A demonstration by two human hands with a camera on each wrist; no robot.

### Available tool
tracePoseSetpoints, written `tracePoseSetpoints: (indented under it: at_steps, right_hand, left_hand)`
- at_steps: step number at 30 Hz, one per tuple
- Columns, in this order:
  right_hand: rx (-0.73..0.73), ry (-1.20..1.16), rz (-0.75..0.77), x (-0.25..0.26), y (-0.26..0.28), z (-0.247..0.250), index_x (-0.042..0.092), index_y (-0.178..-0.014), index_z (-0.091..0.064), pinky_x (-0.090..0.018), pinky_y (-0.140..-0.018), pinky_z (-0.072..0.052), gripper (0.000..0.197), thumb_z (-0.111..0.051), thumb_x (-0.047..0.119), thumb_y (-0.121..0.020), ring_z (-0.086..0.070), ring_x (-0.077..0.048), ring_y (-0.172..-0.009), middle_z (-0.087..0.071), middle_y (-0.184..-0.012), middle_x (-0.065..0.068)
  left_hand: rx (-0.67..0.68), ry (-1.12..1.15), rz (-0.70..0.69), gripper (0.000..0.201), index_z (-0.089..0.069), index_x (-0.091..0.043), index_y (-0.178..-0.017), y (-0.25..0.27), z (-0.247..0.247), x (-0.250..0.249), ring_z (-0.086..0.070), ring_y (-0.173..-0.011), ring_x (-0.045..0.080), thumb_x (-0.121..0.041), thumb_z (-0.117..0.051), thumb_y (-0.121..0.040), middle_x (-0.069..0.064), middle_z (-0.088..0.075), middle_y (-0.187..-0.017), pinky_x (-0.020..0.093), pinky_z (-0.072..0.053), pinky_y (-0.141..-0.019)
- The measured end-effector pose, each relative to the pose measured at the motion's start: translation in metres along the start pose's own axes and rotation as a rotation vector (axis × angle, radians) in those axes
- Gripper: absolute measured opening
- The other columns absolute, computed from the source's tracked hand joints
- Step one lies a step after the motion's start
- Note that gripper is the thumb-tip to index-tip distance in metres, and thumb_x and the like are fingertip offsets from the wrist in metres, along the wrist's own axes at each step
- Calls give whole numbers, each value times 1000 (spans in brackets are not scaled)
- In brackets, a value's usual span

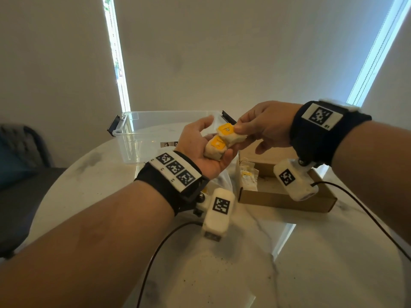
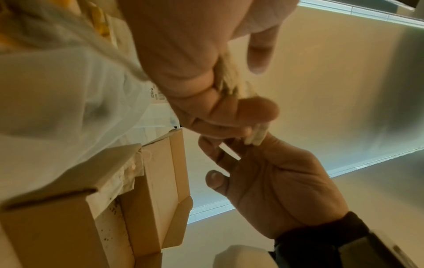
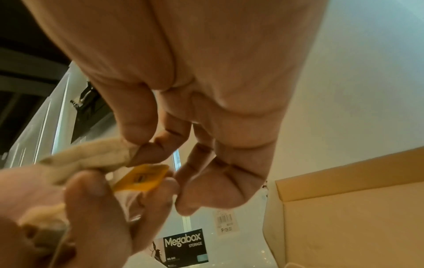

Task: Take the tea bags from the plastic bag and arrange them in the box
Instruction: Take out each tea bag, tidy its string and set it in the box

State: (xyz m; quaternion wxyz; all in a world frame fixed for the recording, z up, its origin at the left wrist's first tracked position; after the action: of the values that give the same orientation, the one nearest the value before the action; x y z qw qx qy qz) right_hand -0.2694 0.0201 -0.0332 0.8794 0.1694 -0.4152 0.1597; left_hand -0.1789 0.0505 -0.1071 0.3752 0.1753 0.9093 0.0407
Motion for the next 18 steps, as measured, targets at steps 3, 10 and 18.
tracePoseSetpoints:
  at_steps: [3,10,18]
  right_hand:
    - [-26,78,-11,1,1,3,9,-103,-74,-32,-69,-55,21,-64,27,-96,-72,-12,-78,-78,-92,-4]
    - [2,70,-92,5,13,11,3,-109,-69,-39,-74,-58,20,-62,18,-97,-75,-26,-84,-77,-99,-14]
    - [-110,-223,-73,12,20,22,2,-110,-49,-38,-58,-62,15,-50,5,-94,-76,-34,-73,-69,-103,-27]
  left_hand:
    - [26,-87,23,43,-58,-6,-122,0,-2,0,-57,-62,18,-41,-54,-96,15,-64,-96,21,-47,-39]
    - [-161,-131,-71,21,-62,-9,-117,-2,23,-10,-63,-59,13,-15,-53,-98,14,-65,-93,20,-49,-42]
    - [-192,-182,-99,23,-63,-11,-114,1,20,-11,-66,-58,15,-6,-46,-100,11,-67,-83,22,-51,-44]
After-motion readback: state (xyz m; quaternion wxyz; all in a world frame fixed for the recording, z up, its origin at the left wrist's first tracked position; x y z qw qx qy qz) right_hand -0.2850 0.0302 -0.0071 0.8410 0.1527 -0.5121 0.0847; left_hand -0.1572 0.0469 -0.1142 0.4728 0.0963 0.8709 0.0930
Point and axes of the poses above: each hand's wrist, its own y-axis away from the middle knuckle, its own z-axis out of the back of the hand, x = y × z, the point moved 10 cm from there along -y, towards the middle knuckle
